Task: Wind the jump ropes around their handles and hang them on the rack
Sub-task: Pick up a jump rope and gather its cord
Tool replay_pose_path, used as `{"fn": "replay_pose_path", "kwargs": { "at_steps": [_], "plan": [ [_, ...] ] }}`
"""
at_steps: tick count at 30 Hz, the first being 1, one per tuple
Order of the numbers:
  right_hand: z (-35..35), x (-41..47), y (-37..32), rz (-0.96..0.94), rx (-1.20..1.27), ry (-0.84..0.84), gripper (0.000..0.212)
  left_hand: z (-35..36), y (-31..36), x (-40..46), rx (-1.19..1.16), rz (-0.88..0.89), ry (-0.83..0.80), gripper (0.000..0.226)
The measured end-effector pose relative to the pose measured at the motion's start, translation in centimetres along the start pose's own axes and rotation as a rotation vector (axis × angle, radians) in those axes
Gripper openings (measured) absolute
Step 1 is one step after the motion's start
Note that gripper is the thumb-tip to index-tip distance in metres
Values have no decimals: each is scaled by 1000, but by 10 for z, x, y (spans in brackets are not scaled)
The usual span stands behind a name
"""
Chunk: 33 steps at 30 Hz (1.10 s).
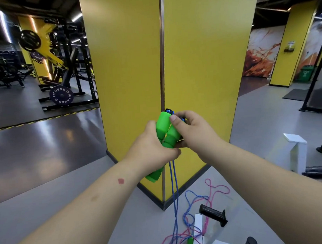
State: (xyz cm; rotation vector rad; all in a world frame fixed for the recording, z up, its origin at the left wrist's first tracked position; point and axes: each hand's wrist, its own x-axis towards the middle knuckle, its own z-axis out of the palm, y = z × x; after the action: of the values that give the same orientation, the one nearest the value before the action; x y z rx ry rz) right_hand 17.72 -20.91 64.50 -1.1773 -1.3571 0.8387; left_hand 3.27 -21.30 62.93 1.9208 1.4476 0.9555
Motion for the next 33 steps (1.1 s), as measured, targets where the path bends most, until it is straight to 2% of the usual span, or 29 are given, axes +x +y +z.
{"fn": "replay_pose_path", "kwargs": {
  "at_steps": [6, 8, 10, 12, 14, 15, 17, 20, 22, 24, 27, 33],
  "plan": [
    [-8, -4, -8, -35, -9, -37, 20, -9, 9, -1, 91, 38, -32, 47],
    [-16, 2, -9, -34, -81, 10, 21, -13, 11, -1, 118, 49, -47, 48],
    [-22, 9, -11, 24, -141, 31, 31, -17, 12, -1, 133, 58, -62, 47],
    [-29, 12, -9, 108, -154, -110, 51, -19, 14, -1, 126, 65, -84, 45],
    [-35, 9, 0, 126, -103, -338, 76, -22, 15, -2, 99, 76, -109, 44],
    [-38, 8, 3, 128, -48, -433, 82, -23, 16, -2, 85, 83, -122, 44],
    [-41, 5, 5, 125, 60, -535, 70, -27, 16, -1, 48, 94, -146, 44],
    [-38, 4, 1, 228, 115, -505, 24, -34, 12, 0, 5, 83, -145, 41],
    [-39, 1, -4, 256, 79, -499, 6, -38, 9, 1, 75, 80, -123, 38],
    [-39, -2, -10, 259, 24, -492, 12, -40, 7, 0, 253, 90, -101, 38],
    [-33, -5, -18, 233, -132, -424, 45, -39, 8, -4, 420, 150, -87, 42],
    [-19, -7, -15, 20, -171, -227, 42, -39, 18, -9, 613, 274, -76, 48]
  ]
}}
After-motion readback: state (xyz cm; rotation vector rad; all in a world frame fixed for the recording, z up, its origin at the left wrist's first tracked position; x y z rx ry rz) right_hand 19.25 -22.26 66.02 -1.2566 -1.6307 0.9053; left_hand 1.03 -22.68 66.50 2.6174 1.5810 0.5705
